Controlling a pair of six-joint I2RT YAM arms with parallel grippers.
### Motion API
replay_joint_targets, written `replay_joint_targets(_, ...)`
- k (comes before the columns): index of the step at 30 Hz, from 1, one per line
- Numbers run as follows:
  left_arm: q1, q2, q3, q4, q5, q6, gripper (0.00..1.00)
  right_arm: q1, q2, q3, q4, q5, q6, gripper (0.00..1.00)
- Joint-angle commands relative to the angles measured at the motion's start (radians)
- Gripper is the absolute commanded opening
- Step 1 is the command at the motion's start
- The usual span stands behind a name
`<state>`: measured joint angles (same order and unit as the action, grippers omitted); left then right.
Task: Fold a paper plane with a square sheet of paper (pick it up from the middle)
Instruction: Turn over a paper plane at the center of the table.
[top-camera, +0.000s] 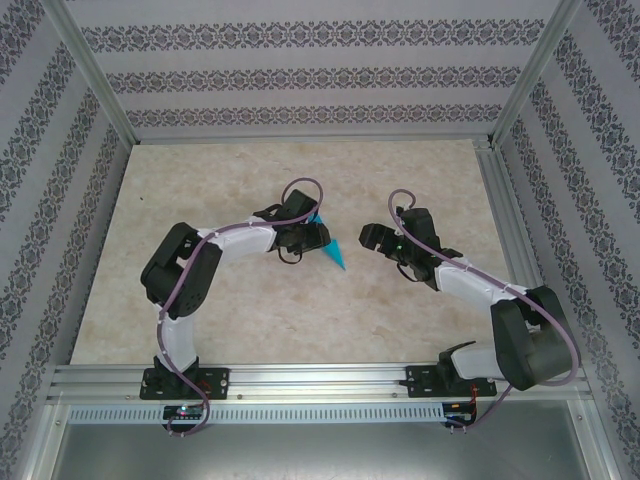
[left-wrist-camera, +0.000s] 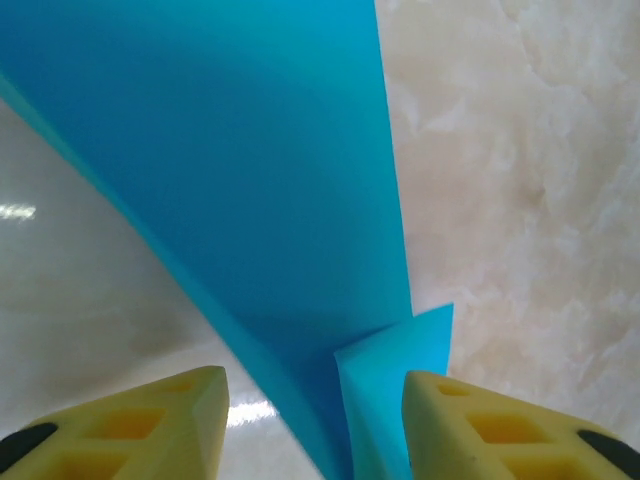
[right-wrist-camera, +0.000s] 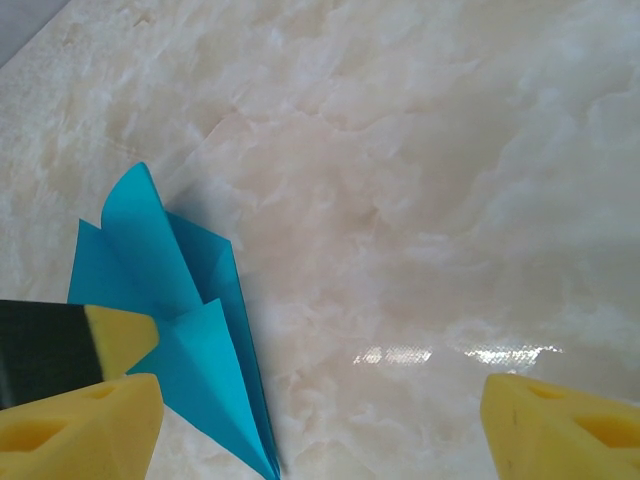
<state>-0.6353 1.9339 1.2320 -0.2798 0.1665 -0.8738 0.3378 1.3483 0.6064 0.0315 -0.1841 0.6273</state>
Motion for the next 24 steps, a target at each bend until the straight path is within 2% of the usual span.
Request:
replay_joint_targets(1,-0.003,0.013,0.031,0.057,-0.009,-0.034,0.39,-0.006,0.016,-0.007,0.027,-0.008,0.001,0.83)
replay_joint_targets(6,-0.004,0.003,0.018,0.076,-0.018,-0.033,0.19,-0.006,0.028,-0.002,0.018,0.011,0.028,0.8)
replay_joint_targets(12,-0.004,-0.048,-0.004,0.138,0.015,0.006,0.04,-0.007,-0.009,-0.017,0.032,0.042,0.052,0.78)
replay_joint_targets(24,-0.003,-0.099,0.001,0.262,0.279,0.196,0.04,-0.01,-0.135,-0.04,0.031,0.026,0.058,0.77)
